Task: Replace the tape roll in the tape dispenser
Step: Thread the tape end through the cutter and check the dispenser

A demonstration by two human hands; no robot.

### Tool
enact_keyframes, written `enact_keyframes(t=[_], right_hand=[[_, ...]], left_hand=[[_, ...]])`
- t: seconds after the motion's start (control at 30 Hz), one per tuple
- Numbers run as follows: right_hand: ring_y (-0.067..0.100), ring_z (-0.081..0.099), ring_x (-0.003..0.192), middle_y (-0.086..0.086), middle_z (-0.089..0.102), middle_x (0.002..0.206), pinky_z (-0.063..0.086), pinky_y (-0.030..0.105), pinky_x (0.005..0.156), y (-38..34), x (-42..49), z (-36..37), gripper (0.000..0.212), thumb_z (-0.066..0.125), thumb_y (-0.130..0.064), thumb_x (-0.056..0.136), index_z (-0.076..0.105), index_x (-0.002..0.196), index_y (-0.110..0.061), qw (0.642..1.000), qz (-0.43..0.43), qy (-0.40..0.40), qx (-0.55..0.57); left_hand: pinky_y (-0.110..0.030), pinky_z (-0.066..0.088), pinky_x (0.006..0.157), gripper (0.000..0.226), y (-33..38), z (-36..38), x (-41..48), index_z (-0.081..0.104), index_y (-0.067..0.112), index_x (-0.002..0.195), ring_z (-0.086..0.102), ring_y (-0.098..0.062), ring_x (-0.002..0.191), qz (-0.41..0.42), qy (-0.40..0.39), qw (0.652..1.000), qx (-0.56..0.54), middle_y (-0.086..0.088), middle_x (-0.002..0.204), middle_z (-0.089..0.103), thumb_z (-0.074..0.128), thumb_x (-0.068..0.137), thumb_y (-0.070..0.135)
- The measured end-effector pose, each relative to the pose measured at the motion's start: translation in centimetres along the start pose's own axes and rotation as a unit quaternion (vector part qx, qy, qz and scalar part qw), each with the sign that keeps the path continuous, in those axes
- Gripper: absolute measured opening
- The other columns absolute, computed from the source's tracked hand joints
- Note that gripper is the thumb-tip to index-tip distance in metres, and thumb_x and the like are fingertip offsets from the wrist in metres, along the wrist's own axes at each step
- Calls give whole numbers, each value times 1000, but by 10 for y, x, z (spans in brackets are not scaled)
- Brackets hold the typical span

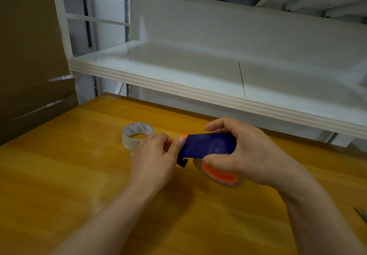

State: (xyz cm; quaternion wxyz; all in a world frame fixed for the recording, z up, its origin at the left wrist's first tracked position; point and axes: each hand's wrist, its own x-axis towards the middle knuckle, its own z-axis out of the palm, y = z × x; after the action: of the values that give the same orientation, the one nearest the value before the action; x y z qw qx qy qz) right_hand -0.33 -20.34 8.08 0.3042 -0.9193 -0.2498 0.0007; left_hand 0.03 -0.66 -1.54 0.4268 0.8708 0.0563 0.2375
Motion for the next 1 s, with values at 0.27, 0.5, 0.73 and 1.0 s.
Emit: enact_keyframes(t=[0.27,0.5,0.73,1.0], right_hand=[[4,67,80,-16,69,95,58,22,68,20,11,7,29,80,-35,76,67,102,-37,1000,21,-3,-9],[-4,62,73,-17,67,92,45,14,62,34,16,13,19,73,-34,87,67,104,-39,998,32,-52,-11],[7,62,81,-15,67,96,52,25,70,34,17,18,14,67,-32,90,67,102,-40,998,17,-51,-20],[6,60,86,-15,61,104,49,23,72,33,17,18,15,66,-38,91,67,105,-41,998,10,-56,-41]], left_hand=[[-51,51,92,92,-6,6,3,72,15,92,68,-22,90,-100,-122,987,-5,-7,92,75,4,87,77],[-48,50,95,92,-10,11,3,71,15,96,68,-21,94,-102,-163,980,45,-7,99,75,1,87,74],[-45,35,96,89,-4,11,-4,73,25,78,58,-21,97,31,-95,966,239,1,79,69,-4,92,67],[-43,34,89,94,-7,-6,5,72,24,68,60,-16,86,45,21,969,244,6,64,65,-8,94,68]])
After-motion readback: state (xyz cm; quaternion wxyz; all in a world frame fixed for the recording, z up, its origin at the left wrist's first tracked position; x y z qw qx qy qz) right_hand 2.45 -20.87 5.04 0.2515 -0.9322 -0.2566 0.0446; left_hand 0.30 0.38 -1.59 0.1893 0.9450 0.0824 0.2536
